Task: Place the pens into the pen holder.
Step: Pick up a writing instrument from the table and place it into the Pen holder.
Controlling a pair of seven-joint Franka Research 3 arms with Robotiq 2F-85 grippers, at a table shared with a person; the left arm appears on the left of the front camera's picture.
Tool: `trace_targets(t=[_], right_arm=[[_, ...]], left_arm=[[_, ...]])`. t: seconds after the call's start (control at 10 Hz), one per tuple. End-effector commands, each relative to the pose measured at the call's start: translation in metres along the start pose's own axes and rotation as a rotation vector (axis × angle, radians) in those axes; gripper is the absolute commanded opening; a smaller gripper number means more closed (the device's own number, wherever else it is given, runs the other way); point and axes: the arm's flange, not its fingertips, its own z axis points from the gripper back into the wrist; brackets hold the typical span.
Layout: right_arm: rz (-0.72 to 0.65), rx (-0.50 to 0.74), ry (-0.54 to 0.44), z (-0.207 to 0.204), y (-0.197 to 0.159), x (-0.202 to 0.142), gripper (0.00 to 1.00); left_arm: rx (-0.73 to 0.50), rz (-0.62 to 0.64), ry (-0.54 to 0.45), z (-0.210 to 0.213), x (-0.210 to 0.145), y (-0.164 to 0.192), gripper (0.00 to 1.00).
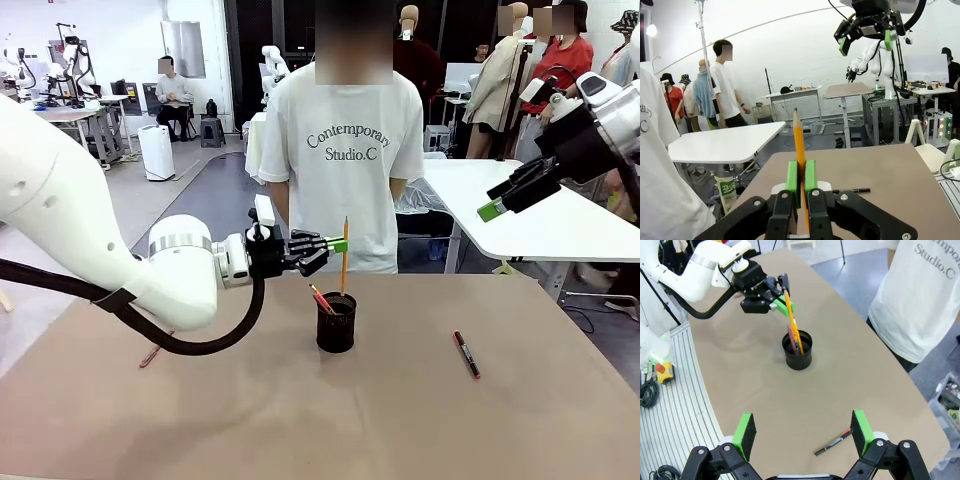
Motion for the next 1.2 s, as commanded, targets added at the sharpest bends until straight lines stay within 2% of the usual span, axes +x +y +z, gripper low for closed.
trace_targets(t=[0.0,0.2,0.3,0.8,1.1], right_arm=[[0.006,0.010,-0.019,0.000,-0.001,0.001,1.00],[0.006,0.010,-0.019,0.000,-0.001,0.001,1.00],[0.006,0.010,-0.019,0.000,-0.001,0.001,1.00],[0.006,0.010,-0.019,0.000,-0.001,0.001,1.00],[0.006,0.010,-0.019,0.000,-0.001,0.001,1.00]], left_arm=[[-0.024,-0.022,0.006,-0.001,-0.019,0.005,0.00],[-0.024,-0.005,0.008,-0.001,-0.032,0.003,0.00],[-0.022,0.001,0.002,-0.001,-0.034,0.003,0.06],[-0.019,-0.013,-0.003,0.001,-0.031,0.004,1.00],[-0.021,-0.025,-0.003,0.003,-0.024,0.003,1.00]])
